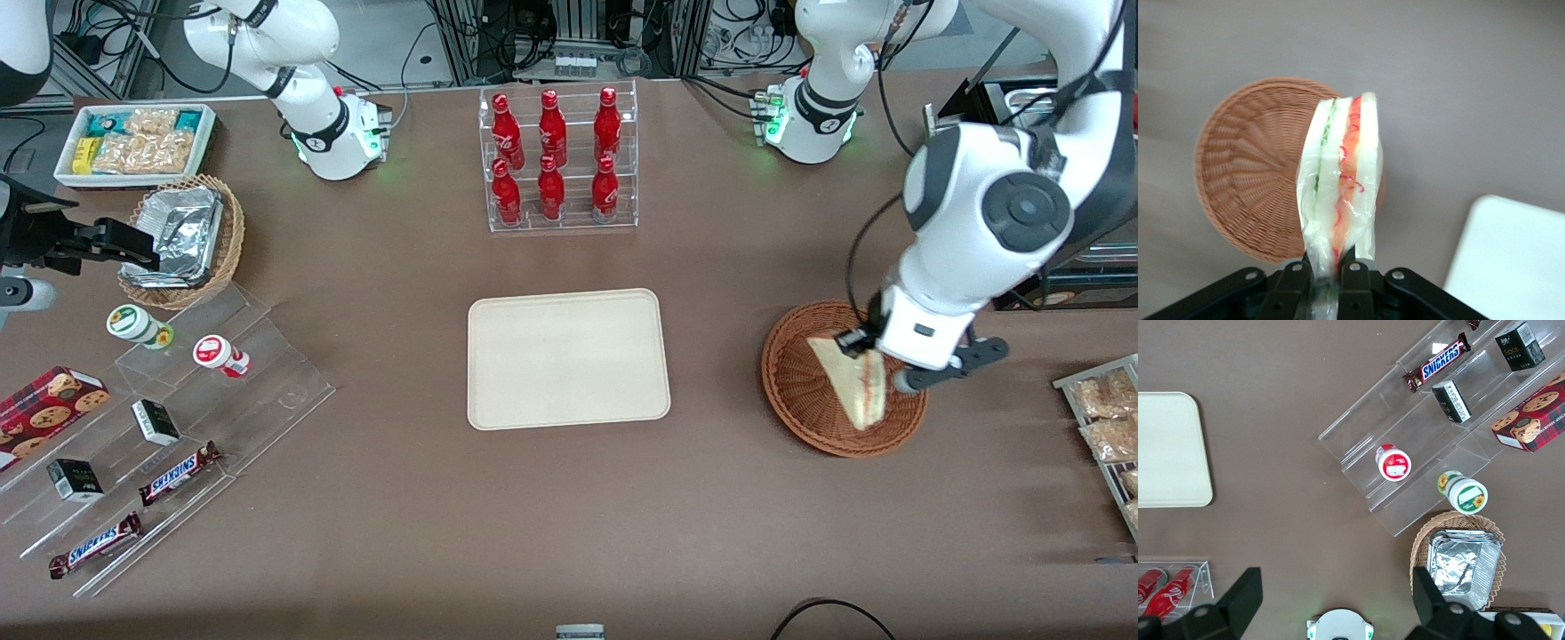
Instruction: Place sandwich from basket to tray
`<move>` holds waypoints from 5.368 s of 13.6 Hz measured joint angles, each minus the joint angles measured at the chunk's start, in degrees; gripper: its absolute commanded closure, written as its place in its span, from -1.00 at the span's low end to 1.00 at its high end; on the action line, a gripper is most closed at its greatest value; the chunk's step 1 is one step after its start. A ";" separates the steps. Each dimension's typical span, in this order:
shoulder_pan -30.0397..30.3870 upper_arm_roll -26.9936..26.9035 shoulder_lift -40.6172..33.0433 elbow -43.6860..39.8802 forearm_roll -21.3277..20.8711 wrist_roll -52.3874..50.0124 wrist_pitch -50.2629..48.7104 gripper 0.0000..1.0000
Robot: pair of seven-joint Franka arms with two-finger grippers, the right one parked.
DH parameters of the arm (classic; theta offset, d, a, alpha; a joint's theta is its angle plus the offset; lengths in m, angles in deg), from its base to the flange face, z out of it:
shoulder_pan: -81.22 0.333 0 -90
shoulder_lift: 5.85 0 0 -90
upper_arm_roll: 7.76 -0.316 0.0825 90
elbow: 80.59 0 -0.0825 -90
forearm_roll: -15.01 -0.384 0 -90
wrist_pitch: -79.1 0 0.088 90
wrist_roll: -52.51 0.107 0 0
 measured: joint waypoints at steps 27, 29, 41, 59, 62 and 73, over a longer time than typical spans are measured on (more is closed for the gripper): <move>-25.05 15.32 40.82 -24.33 -16.22 -26.60 6.21 0.18; -25.20 15.32 40.82 -24.34 -16.26 -26.61 6.16 -1.00; -22.77 14.92 31.46 -28.61 -16.28 -31.20 -0.25 -1.00; 14.06 14.35 0.85 -12.73 -4.64 2.63 -16.33 -1.00; 19.03 14.24 -0.64 -12.81 -1.47 11.28 -18.21 -1.00; 12.58 -0.54 -0.93 -15.56 -1.05 28.69 -20.35 -1.00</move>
